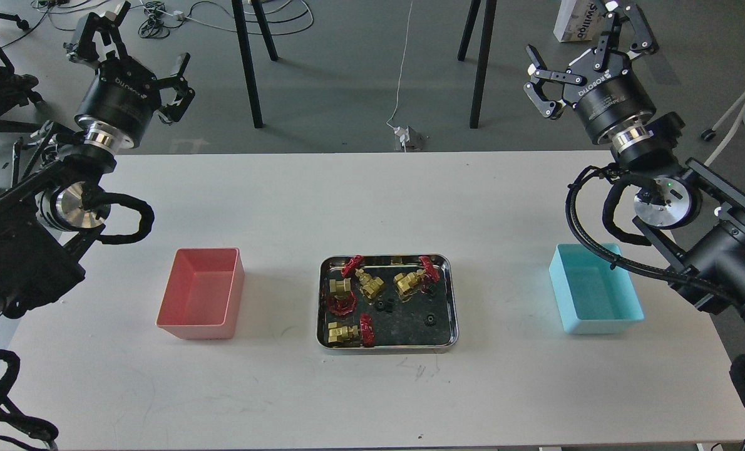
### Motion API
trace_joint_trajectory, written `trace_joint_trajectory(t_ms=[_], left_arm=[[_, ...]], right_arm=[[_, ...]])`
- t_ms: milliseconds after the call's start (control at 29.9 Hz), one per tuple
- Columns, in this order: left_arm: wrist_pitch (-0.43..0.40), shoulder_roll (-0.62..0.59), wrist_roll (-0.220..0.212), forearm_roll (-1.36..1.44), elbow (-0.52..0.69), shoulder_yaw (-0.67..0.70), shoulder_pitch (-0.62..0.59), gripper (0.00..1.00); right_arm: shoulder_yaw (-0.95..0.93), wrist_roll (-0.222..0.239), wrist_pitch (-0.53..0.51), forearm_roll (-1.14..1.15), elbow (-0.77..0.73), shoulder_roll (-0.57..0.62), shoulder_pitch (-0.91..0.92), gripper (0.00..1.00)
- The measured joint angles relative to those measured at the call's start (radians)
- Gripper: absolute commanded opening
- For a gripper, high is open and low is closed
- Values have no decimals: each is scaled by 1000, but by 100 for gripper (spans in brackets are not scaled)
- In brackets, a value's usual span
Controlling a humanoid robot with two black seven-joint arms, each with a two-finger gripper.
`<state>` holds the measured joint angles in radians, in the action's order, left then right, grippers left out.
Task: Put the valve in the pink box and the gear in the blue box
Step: 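Raise the left arm from rest toward the tray, then lower the left gripper over a red-handled valve in the tray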
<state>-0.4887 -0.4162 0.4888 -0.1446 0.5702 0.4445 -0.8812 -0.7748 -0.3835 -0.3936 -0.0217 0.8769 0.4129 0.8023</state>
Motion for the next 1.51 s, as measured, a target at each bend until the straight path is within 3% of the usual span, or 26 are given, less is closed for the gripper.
trace_joint_trajectory(t_ms=[368,636,736,837,970,1138,1305,1506], left_arm=[[0,85,0,-5,-10,59,-14,100],[0,176,0,17,12,154,-43,100],[0,146,0,94,88,150,-76,100],[0,27,0,248,243,118,-123,100],[-1,-123,0,389,427,-115,-286,100],[-1,-184,0,555,534,-558,-611,100],[0,-126,0,791,571,-861,-836,100],[0,38,0,1103,604,-1126,-891,100]], right_arm=[[-21,-1,31,-2,56,113,-41,100],[-174,-2,121,-56,116,141,-65,100],[-176,-1,132,-62,135,193,-86,100],[-181,0,134,-63,142,219,-130,100],[-192,0,135,-64,144,238,-150,100],[-188,-1,138,-64,147,236,-152,100],[-138,3,131,-53,190,239,-158,100],[-118,3,124,-42,222,267,-181,100]])
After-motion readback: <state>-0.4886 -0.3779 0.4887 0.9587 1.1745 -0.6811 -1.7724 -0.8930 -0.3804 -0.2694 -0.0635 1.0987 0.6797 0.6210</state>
